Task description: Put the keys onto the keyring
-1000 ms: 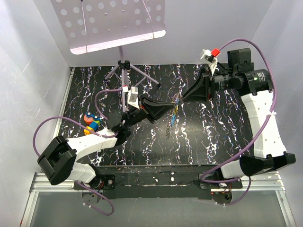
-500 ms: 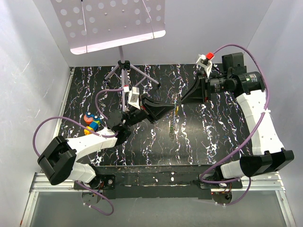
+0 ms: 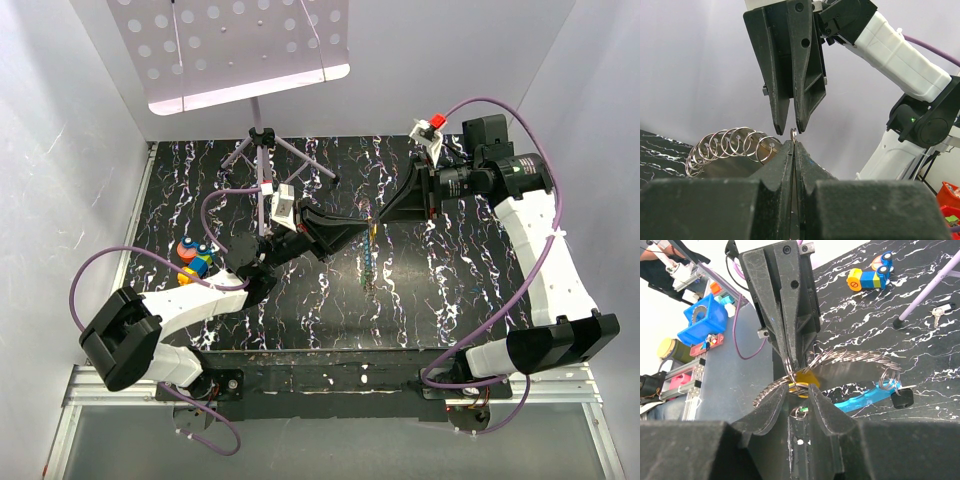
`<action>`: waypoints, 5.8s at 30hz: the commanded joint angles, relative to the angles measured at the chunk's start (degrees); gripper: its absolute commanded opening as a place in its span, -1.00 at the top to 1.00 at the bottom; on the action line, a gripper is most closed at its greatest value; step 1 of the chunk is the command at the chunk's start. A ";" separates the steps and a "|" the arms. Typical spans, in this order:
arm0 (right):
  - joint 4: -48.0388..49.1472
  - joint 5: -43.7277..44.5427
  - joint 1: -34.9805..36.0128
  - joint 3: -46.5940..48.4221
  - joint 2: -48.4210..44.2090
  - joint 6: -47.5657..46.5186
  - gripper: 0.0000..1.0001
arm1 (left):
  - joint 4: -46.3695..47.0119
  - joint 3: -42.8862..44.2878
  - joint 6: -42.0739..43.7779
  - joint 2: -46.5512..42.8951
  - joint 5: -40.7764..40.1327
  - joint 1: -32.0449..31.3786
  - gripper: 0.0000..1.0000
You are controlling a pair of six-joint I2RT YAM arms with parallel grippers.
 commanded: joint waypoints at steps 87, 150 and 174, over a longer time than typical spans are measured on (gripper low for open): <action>-2.33 -3.78 2.74 0.63 2.24 -5.10 0.21 | 3.31 2.78 -2.48 -0.20 4.34 2.55 1.00; -11.74 1.67 5.65 -5.16 1.89 -22.06 0.97 | -86.76 38.89 16.40 3.22 36.78 10.99 -0.37; -11.65 0.88 5.65 -5.69 2.50 -21.62 0.97 | -99.33 45.58 26.78 5.70 25.61 7.12 0.13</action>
